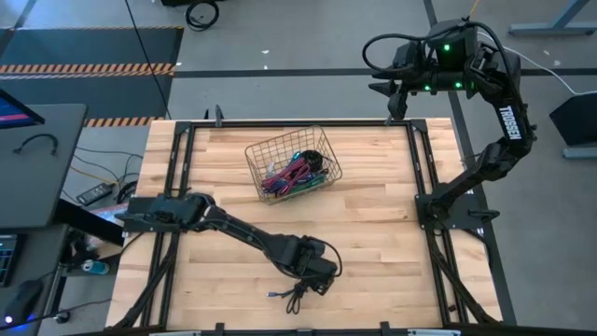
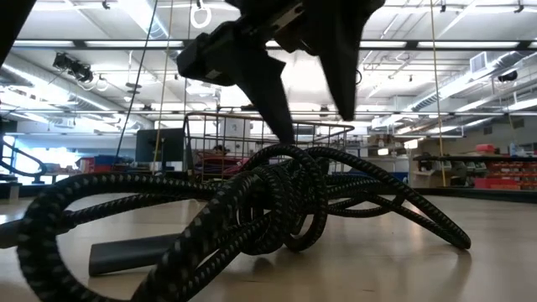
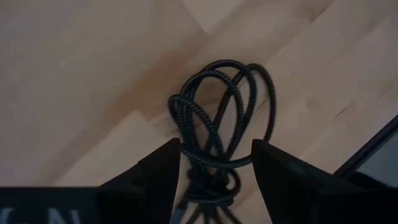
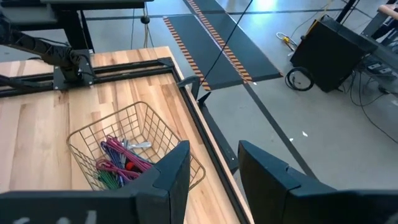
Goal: Pick and place USB-C Cables
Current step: Put the black charger cable into the wire basket
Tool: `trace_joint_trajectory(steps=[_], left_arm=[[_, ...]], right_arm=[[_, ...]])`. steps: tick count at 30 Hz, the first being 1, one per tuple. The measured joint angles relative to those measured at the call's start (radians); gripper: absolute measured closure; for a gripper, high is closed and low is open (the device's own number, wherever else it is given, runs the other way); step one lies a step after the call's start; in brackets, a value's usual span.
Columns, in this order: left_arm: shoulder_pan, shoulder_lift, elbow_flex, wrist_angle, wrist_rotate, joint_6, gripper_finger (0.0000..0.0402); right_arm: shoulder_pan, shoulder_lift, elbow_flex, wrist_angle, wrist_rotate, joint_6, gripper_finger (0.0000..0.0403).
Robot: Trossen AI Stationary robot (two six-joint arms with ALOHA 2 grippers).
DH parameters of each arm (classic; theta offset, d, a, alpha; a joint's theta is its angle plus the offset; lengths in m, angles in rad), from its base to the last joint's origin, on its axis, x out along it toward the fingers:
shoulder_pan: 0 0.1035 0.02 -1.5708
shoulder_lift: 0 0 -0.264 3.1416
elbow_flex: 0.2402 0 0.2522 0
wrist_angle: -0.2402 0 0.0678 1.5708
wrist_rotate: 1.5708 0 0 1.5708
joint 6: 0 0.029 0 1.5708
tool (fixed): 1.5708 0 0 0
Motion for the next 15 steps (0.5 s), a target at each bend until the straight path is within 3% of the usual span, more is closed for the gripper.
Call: trace_joint_trajectory(steps=[10, 15], left_arm=[[-0.004, 0.031, -0.001, 0.033, -0.015, -0.031, 0.0198], [-0.004, 0.078, -0.001, 0.082, 0.028, -0.009, 0.0198]], right_arm=[[0.000, 0.000, 0.000, 0.000, -0.022, -0.006, 0.0262], [0.000, 0.000, 0.000, 0.000, -0.025, -0.014, 0.0262]])
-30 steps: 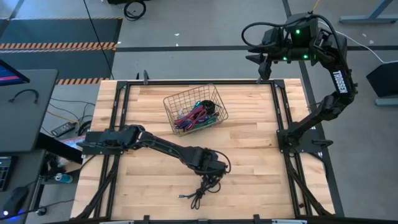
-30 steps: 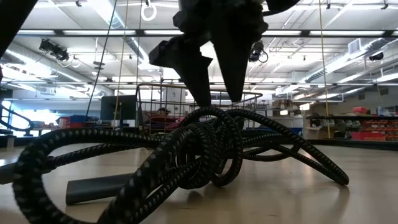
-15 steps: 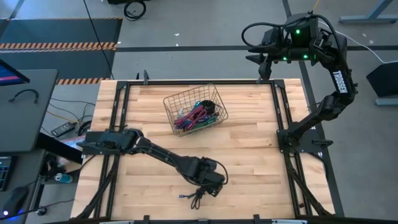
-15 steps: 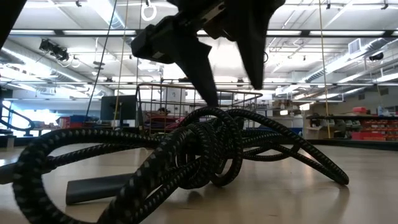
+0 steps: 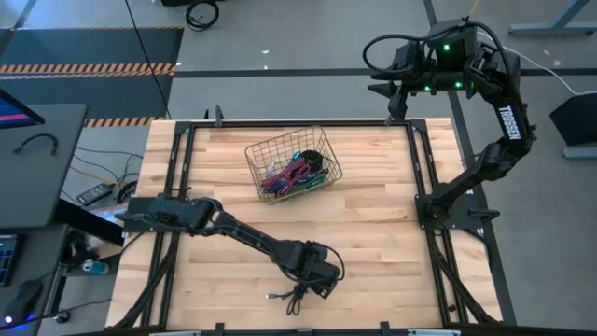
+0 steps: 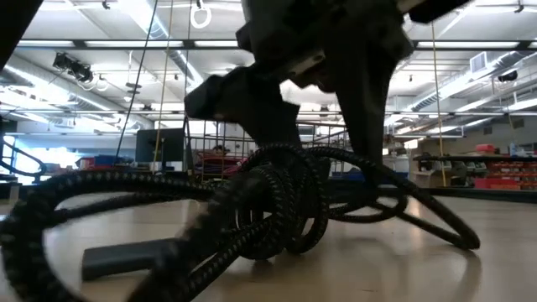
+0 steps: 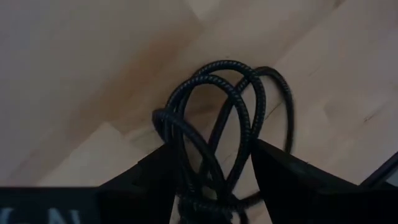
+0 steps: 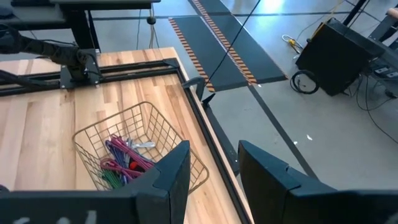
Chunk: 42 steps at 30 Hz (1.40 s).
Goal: Pick and place USB-C Cables
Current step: Put the black charger cable into the wire basket
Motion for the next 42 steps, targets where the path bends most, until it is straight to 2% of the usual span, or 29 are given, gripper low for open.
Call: trace_joint_trajectory(steps=[3, 6, 12, 13, 17, 21, 24, 28, 32, 37, 40, 42], left_arm=[[0.001, 0.003, 0.000, -0.001, 0.005, 0.000, 0.0204], [0.010, 0.003, 0.000, -0.009, 0.005, 0.017, 0.0235], [0.029, 0.003, 0.000, 0.031, 0.021, 0.059, 0.0374], [0.031, 0.003, 0.000, 0.039, 0.019, 0.069, 0.0384], [0.040, -0.004, 0.007, 0.045, 0.005, 0.097, 0.0385], [0.043, -0.022, 0.071, 0.010, -0.038, 0.155, 0.0387], [0.040, -0.051, 0.155, -0.069, -0.122, 0.201, 0.0387], [0.038, -0.068, 0.322, -0.252, -0.290, 0.252, 0.0387], [0.040, -0.227, 0.215, -0.224, -0.463, 0.260, 0.0387], [0.017, -0.357, 0.203, -0.300, -0.741, 0.277, 0.0387], [0.012, -0.425, 0.203, -0.293, -0.890, 0.355, 0.0387], [0.016, -0.460, 0.203, -0.287, -0.954, 0.429, 0.0387]], right_arm=[[0.000, 0.000, 0.000, 0.000, 0.000, -0.007, 0.0262], [0.000, 0.000, 0.000, 0.000, 0.000, -0.014, 0.0262], [0.000, 0.000, 0.000, 0.000, 0.000, -0.018, 0.0262], [0.000, 0.000, 0.000, 0.000, 0.000, -0.018, 0.0262], [0.000, 0.000, 0.000, 0.000, 0.000, -0.018, 0.0262], [0.000, 0.000, 0.000, 0.000, 0.000, -0.018, 0.0262], [0.000, 0.000, 0.000, 0.000, 0.000, -0.020, 0.0262], [0.000, 0.000, 0.000, 0.000, 0.007, -0.026, 0.0262], [0.000, 0.000, 0.000, 0.002, 0.009, -0.029, 0.0262], [0.000, 0.000, 0.000, 0.006, 0.010, -0.033, 0.0262], [0.000, 0.009, 0.000, 0.017, 0.009, -0.028, 0.0262], [0.000, 0.023, 0.000, 0.016, 0.009, -0.020, 0.0262]])
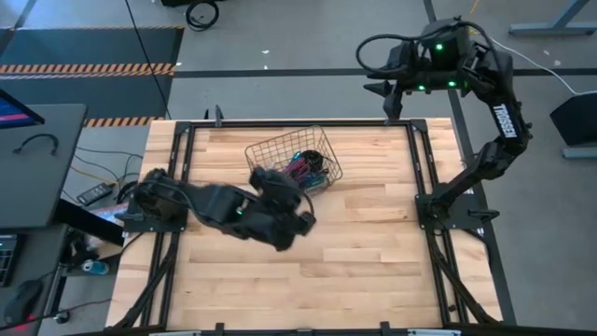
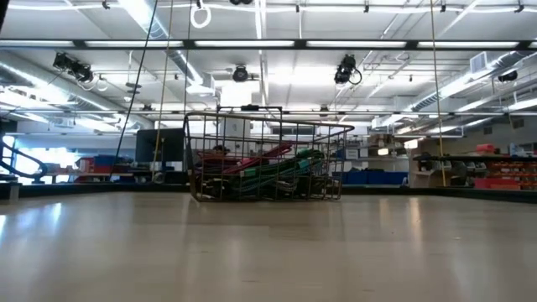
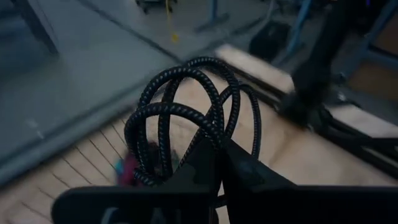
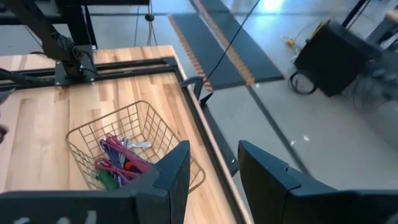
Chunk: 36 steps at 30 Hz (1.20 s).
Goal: Pick and place USB-C Cables
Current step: Put the black charger cable into the wire basket
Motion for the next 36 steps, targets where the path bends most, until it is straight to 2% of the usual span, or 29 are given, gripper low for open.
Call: trace_joint_trajectory(steps=[8, 11, 15, 18, 22, 25, 28, 36], left_arm=[[0.042, -0.116, 0.000, 0.004, -0.077, 0.307, 0.0387], [0.064, -0.157, 0.000, 0.000, -0.064, 0.411, 0.0387], [0.083, -0.208, -0.001, -0.023, 0.005, 0.506, 0.0387], [0.083, -0.237, -0.001, -0.076, 0.045, 0.530, 0.0387], [0.081, -0.276, -0.002, -0.155, 0.058, 0.540, 0.0387], [0.081, -0.312, -0.002, -0.197, 0.069, 0.539, 0.0387], [0.079, -0.347, -0.002, -0.213, 0.081, 0.535, 0.0387], [0.070, -0.396, -0.001, -0.248, 0.096, 0.544, 0.0387]], right_arm=[[0.036, 0.093, 0.000, -0.045, -0.006, 0.126, 0.0271], [0.067, 0.142, 0.000, -0.015, -0.008, 0.144, 0.0277], [0.090, 0.221, 0.000, 0.067, -0.007, 0.150, 0.0279], [0.094, 0.293, 0.000, 0.165, -0.045, 0.189, 0.0279], [0.097, 0.372, -0.001, 0.345, -0.241, 0.241, 0.0278], [0.114, 0.405, -0.002, 0.547, -0.360, 0.272, 0.0278], [0.126, 0.413, -0.001, 0.702, -0.377, 0.292, 0.0275], [0.105, 0.354, -0.001, 0.905, -0.356, 0.321, 0.0238]])
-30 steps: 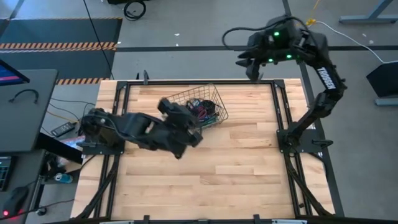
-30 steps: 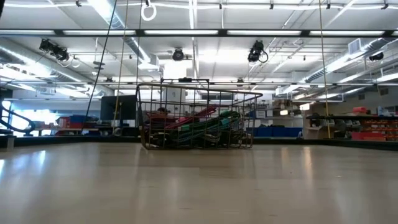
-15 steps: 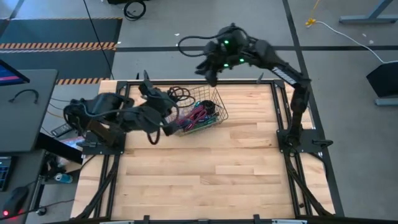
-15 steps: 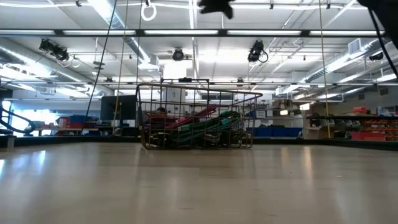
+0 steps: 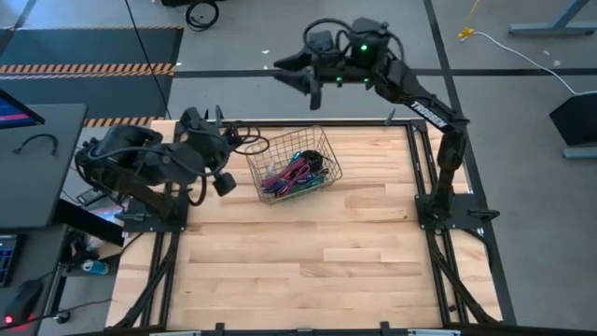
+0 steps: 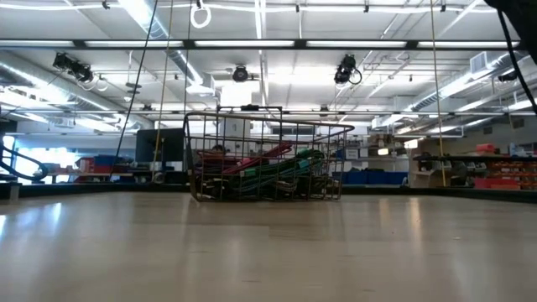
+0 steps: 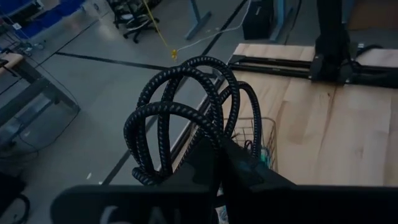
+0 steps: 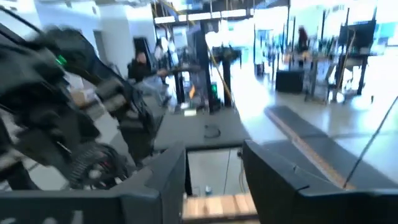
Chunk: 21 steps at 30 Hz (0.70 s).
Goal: Pick and place USB-C Cables
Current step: Put the black charger cable into the wire basket
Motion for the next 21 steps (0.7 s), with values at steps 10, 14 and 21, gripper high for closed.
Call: trace_joint_trajectory(steps=[10, 14, 21], left_arm=[[0.041, -0.011, 0.000, -0.030, -0.004, 0.008, 0.0387], [0.067, -0.011, 0.000, -0.030, -0.005, 0.004, 0.0387], [0.093, -0.010, 0.000, 0.002, -0.003, -0.004, 0.0387]], right_arm=[[0.053, -0.016, 0.001, -0.321, -0.019, -0.081, 0.0196], [0.115, -0.008, -0.015, -0.377, 0.014, -0.141, 0.0197], [0.193, 0.002, -0.041, -0.315, 0.094, -0.177, 0.0196]])
